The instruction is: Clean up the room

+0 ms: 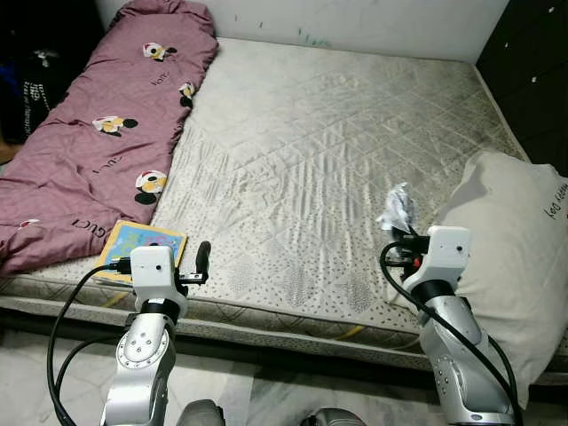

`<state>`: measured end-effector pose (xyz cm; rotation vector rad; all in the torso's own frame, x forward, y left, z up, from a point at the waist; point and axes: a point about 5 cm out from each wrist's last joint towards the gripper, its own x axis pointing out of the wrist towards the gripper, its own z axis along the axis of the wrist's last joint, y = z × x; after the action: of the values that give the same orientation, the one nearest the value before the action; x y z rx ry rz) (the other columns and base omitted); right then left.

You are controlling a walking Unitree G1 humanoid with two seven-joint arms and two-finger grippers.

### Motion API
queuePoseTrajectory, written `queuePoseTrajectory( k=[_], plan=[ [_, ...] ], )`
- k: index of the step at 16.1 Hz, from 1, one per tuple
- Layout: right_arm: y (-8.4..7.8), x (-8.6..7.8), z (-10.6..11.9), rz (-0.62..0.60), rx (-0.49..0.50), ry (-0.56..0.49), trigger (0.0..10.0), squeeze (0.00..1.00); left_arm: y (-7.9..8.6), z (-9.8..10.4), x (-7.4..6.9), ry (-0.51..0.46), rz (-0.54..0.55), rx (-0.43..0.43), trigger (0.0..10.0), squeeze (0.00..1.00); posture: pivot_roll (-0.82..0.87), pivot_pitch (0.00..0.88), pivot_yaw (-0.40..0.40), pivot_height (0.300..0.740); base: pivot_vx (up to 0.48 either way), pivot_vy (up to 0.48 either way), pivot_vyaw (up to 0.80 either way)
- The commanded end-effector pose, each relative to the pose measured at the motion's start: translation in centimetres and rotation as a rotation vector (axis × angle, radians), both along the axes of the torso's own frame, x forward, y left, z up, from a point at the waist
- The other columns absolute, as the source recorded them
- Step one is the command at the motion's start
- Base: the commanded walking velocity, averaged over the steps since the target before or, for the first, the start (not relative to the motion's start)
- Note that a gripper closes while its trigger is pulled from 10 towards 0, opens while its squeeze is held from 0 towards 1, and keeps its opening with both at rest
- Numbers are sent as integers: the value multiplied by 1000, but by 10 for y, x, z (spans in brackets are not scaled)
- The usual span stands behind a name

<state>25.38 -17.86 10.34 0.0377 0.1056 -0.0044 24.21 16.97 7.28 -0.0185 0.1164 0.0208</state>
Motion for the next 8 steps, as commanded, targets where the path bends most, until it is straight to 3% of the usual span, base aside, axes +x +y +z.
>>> queuePoseTrajectory(
  k=[1,5,6,8],
  plan=[
    [0,-1,-1,9,-5,11,10000,0,1,5,2,-14,2,7,10000,0,-16,94,-43,740,0,0,0],
    [4,0,2,49,11,-28,10000,0,-2,6,3,-17,-19,8,10000,0,-14,95,-40,740,0,0,0],
    [0,0,0,23,-30,-19,10000,0,-3,6,3,-18,-24,2,10000,0,-13,101,-42,740,0,0,0],
    [-1,2,2,5,23,-31,10000,0,-3,7,2,-18,-21,2,10000,0,-14,110,-47,740,0,0,0]
  ],
)
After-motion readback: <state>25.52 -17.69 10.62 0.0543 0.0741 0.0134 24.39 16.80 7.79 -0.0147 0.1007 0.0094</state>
